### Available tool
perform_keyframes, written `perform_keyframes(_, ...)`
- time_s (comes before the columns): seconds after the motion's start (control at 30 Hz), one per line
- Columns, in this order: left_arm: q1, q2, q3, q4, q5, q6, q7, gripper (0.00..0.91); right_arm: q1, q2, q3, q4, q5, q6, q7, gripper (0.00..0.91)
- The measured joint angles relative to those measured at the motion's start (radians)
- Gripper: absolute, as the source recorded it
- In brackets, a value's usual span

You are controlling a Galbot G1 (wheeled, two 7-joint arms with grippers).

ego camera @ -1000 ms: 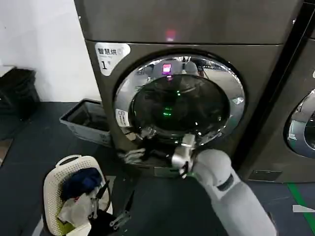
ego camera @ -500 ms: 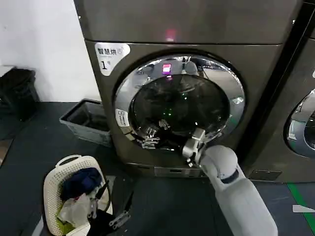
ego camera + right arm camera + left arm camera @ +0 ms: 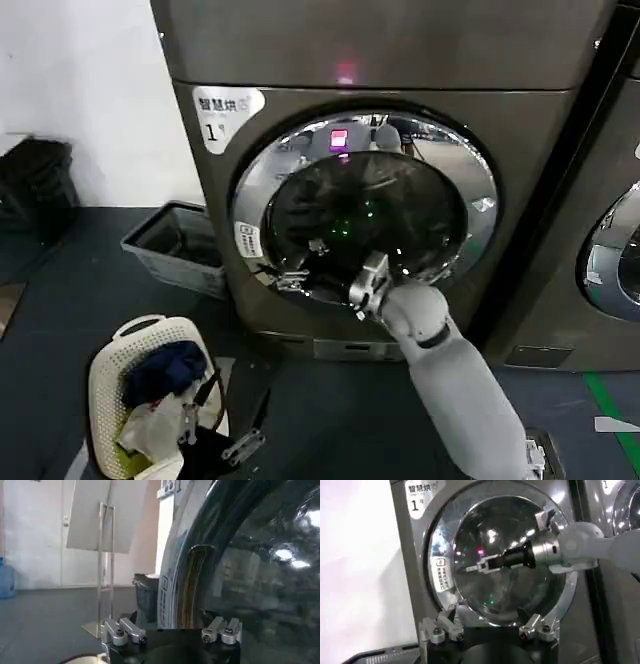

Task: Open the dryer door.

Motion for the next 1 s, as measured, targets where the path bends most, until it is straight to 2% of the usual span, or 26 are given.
perform_keyframes(0.4,-0.006,0.003,-0.003,-0.003,-0.001,0.02,-0.003,0.907,0.053,0.034,-0.04,-0.051,0.006,-0.025,-0.02,0.907)
perform_keyframes(0.53,-0.008,0.006,-0.005,-0.008,0.0,0.057,-0.004,0.907,0.054,0.036,-0.038,-0.047,0.007,-0.063,-0.067,0.907)
perform_keyframes(0.8,-0.023,0.016,-0.019,-0.009,-0.012,0.111,-0.034,0.907,0.054,0.013,-0.029,-0.048,0.005,-0.07,-0.174,0.907)
perform_keyframes(1.0,-0.045,0.034,-0.063,0.014,-0.031,0.125,-0.008,0.907,0.055,-0.005,-0.024,-0.034,0.005,-0.091,-0.258,0.907)
